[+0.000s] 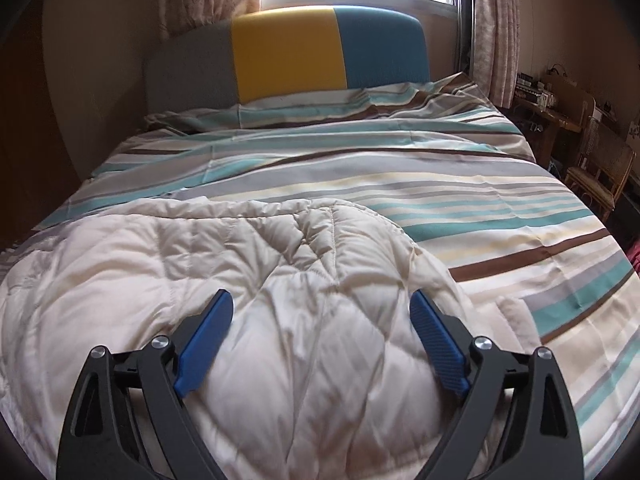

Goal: Fold large clothes

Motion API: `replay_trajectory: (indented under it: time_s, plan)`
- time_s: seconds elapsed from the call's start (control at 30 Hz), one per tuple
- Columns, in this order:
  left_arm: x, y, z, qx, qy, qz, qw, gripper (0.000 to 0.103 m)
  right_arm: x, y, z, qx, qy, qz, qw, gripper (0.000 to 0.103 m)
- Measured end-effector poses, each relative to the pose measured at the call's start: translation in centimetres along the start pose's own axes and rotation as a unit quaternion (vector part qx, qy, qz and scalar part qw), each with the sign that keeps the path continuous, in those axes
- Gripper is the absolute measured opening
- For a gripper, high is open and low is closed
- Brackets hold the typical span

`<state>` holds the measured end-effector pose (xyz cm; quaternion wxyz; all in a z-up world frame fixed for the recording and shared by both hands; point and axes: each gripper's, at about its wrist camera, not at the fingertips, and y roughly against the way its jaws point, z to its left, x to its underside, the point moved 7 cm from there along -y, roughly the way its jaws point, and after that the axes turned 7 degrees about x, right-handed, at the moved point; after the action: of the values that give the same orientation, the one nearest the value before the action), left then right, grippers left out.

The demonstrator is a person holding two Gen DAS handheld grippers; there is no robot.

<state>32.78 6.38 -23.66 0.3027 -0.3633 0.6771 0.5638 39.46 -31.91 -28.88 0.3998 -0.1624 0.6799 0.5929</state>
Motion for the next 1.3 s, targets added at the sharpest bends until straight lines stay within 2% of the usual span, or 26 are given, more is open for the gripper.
replay_trajectory:
  time_s: [0.1, 0.23, 0.33, 0.5, 0.53, 0.6, 0.67, 0.83, 0.93, 1.1, 1.2, 1.3]
  plan:
    - [1.2, 1.1, 2.4, -0.004, 0.054, 0.008, 0.9985, 0.100, 0.6, 1.6, 0.4, -0.007, 0.008, -0.003, 1.000, 0.090]
    - [3.3, 1.0, 4.0, 0.024, 0.118, 0.043, 0.9918, 0.100, 1.7, 3.5, 0.8, -0.028, 0.001, -0.008, 1.000, 0.090]
    - [4.3, 1.4, 3.7, 0.065, 0.131, 0.048, 0.9881, 0.100, 2.8, 5.1, 1.0, -0.044, -0.005, -0.011, 0.999, 0.090]
    - [4.5, 1.6, 3.1, 0.080, 0.130, 0.044, 0.9874, 0.100, 4.1, 7.9, 1.4, -0.077, -0.013, -0.017, 0.997, 0.089]
    - [4.6, 1.5, 3.2, 0.083, 0.138, 0.041, 0.9861, 0.100, 4.3, 8.3, 1.6, -0.086, -0.014, -0.019, 0.996, 0.087]
    - [4.8, 1.5, 3.3, 0.086, 0.154, 0.036, 0.9836, 0.100, 4.6, 9.5, 2.1, -0.117, -0.017, -0.026, 0.993, 0.073]
    - [5.1, 1.4, 3.2, 0.088, 0.165, 0.035, 0.9818, 0.099, 5.1, 10.4, 3.0, -0.145, -0.013, -0.031, 0.989, 0.041]
    - [6.2, 2.0, 3.4, 0.073, 0.172, 0.024, 0.9821, 0.089, 6.5, 12.4, 5.7, -0.199, 0.012, -0.041, 0.979, 0.017]
    - [6.7, 2.1, 3.9, 0.085, 0.198, 0.018, 0.9763, 0.089, 7.5, 12.5, 7.4, -0.213, 0.041, -0.033, 0.976, 0.014]
    - [7.1, 1.7, 3.9, 0.097, 0.207, 0.018, 0.9733, 0.089, 10.0, 8.5, 9.1, -0.175, 0.082, 0.025, 0.981, 0.014]
    - [7.3, 2.1, 3.8, 0.105, 0.219, 0.010, 0.9700, 0.089, 10.5, 7.2, 9.8, -0.162, 0.099, 0.038, 0.981, 0.014]
    - [7.8, 3.1, 3.5, 0.092, 0.223, 0.001, 0.9705, 0.089, 10.6, 7.0, 9.9, -0.161, 0.100, 0.035, 0.981, 0.014]
